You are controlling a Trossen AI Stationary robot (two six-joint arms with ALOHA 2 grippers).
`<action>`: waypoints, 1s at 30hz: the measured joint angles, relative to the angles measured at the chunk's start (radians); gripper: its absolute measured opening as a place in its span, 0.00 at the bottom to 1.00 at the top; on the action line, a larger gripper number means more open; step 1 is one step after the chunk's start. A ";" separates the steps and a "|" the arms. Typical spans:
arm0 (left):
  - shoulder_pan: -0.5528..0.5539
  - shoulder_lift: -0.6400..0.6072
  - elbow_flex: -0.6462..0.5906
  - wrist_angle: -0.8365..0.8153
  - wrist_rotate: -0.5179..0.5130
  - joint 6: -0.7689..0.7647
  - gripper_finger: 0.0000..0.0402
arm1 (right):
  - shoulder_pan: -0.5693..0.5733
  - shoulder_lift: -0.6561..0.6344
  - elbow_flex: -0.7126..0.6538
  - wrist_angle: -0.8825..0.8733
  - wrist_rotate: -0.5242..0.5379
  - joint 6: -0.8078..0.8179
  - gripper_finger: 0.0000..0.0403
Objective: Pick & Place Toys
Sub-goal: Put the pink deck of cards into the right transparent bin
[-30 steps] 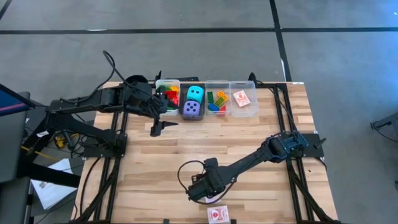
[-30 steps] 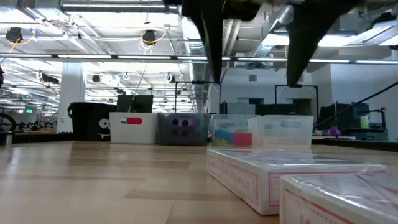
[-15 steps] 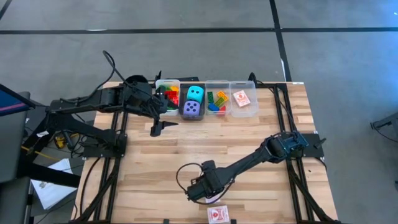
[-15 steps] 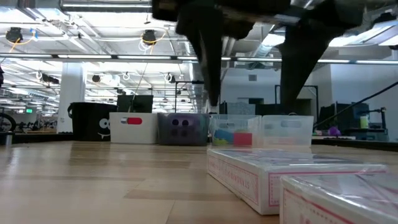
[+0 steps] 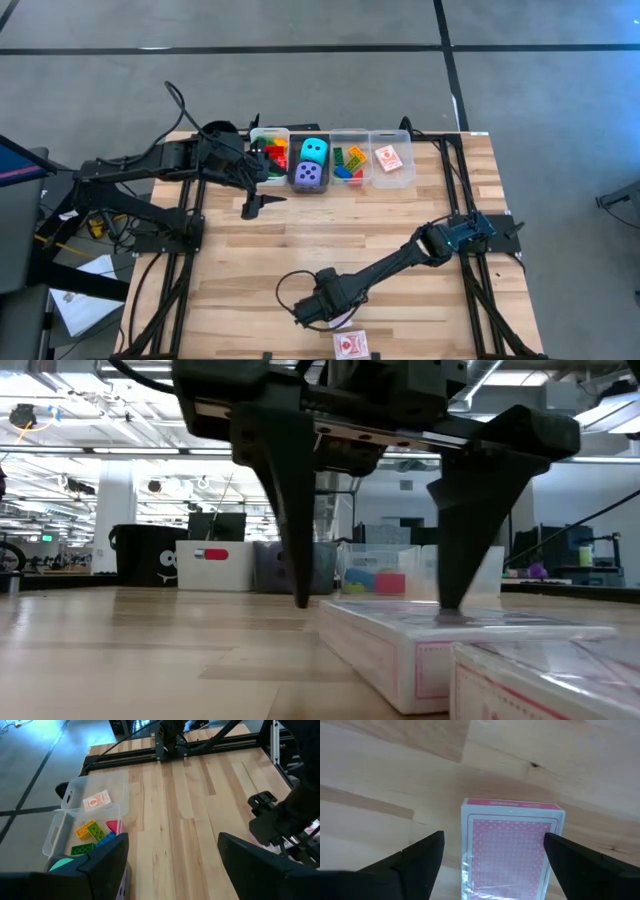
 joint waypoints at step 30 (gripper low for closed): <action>0.000 0.000 0.000 0.001 0.000 0.000 0.74 | 0.016 0.006 0.016 -0.129 0.029 0.046 0.84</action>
